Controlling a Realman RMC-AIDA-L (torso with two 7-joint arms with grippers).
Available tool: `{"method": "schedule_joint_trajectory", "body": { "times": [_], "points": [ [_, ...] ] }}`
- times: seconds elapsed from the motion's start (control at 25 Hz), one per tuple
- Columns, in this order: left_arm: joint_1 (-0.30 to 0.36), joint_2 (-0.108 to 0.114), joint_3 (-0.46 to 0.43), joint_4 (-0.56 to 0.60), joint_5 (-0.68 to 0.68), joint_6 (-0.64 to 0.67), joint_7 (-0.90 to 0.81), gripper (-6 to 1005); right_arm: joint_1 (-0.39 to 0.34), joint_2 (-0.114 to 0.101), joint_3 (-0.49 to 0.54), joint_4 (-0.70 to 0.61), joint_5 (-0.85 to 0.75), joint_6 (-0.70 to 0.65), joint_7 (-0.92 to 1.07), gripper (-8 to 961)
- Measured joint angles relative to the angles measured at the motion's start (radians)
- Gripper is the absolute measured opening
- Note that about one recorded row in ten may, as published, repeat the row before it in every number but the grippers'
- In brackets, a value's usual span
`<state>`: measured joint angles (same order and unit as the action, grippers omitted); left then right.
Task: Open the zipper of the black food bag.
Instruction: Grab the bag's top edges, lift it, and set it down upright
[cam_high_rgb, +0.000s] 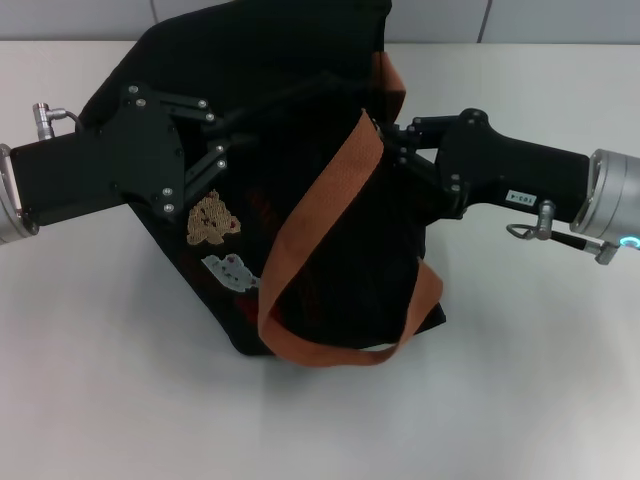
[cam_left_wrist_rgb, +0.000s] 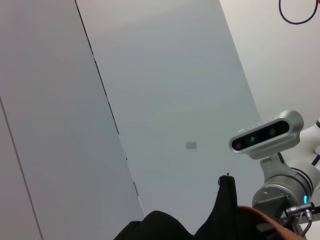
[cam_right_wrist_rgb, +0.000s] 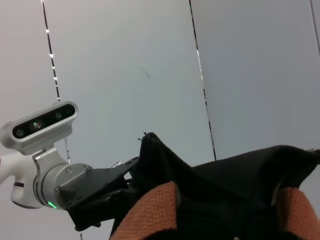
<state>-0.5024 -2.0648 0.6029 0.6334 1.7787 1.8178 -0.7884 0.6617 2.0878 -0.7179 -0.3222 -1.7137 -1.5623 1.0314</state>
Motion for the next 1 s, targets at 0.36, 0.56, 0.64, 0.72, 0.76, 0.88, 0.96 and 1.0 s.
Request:
{"method": "schedule_joint_trajectory", "body": {
  "times": [0.36,0.56,0.64,0.72,0.76,0.88,0.96,1.0],
  "points": [
    [0.001,0.0,-0.001,0.0,-0.003,0.0,0.001,145,-0.016,-0.003,0.0,0.0,0.002,-0.01,0.002,99],
    [0.001,0.002,-0.008,0.0,-0.007,0.003,0.001,147,-0.025,-0.003,0.0,-0.004,0.002,-0.012,0.002,97],
    [0.001,0.004,-0.009,0.0,-0.009,0.008,0.001,148,-0.026,-0.003,0.0,-0.004,0.002,-0.011,0.002,96],
    [0.001,0.004,-0.009,0.0,-0.01,0.011,0.002,148,-0.026,-0.003,0.0,-0.004,-0.001,-0.009,0.002,95],
    [0.001,0.004,-0.009,0.0,-0.01,0.013,0.002,149,-0.026,-0.003,0.0,-0.005,-0.002,-0.008,0.002,94],
    [0.0,0.004,-0.009,0.0,-0.01,0.019,0.002,150,-0.027,-0.003,0.0,-0.004,-0.003,-0.009,0.001,92],
    [-0.001,0.003,-0.008,0.0,-0.011,0.021,0.002,150,-0.026,-0.003,0.0,-0.003,-0.004,-0.01,0.001,73],
    [-0.002,0.002,-0.005,0.0,-0.011,0.022,0.002,151,-0.024,-0.003,0.0,-0.002,-0.004,-0.012,0.001,63]
  ]
}}
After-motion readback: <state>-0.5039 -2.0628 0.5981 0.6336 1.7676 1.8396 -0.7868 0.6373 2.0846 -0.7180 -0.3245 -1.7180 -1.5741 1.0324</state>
